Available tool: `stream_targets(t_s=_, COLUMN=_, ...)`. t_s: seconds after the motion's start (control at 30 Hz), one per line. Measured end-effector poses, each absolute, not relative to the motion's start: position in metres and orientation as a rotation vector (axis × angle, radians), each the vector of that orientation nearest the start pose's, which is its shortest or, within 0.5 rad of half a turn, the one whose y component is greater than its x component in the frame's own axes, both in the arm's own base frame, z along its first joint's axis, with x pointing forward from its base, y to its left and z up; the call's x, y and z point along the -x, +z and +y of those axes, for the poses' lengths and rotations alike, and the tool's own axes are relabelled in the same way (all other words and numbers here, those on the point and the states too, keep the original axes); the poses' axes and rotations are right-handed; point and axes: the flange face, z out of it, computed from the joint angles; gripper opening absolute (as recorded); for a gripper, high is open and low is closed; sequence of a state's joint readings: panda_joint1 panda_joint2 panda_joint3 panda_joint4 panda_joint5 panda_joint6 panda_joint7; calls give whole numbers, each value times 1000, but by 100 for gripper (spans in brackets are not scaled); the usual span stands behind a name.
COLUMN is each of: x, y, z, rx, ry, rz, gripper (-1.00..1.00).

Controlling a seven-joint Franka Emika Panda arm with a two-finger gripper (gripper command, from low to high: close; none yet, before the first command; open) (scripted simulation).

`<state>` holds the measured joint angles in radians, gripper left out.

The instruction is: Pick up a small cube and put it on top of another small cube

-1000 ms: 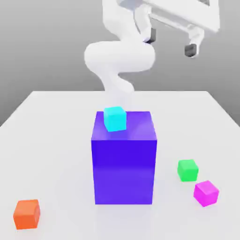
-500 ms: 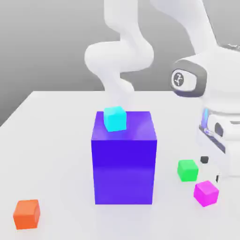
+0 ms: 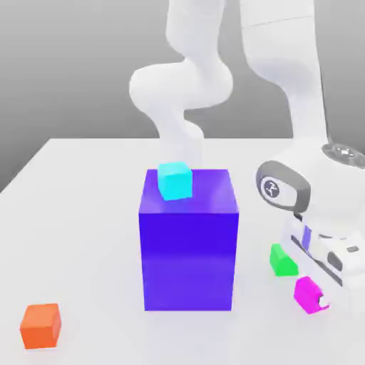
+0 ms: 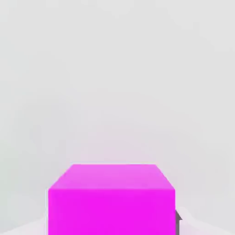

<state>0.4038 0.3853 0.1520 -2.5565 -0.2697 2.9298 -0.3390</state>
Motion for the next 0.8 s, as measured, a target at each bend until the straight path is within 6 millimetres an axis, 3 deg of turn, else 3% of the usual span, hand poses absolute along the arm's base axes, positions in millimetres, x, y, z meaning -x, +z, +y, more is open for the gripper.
stream_targets(t_s=0.2, x=-360, y=182, z=251, rx=2638, ry=0, rz=-1704, gripper=-100)
stream_targets(t_s=0.3, x=-345, y=197, z=247, rx=2697, ry=17, rz=-1650, gripper=-100)
stream_targets(t_s=0.7, x=-264, y=241, z=225, rx=2920, ry=4, rz=-1192, gripper=-100)
stream_targets(t_s=0.8, x=-259, y=226, z=224, rx=2927, ry=2, rz=-1150, gripper=-100)
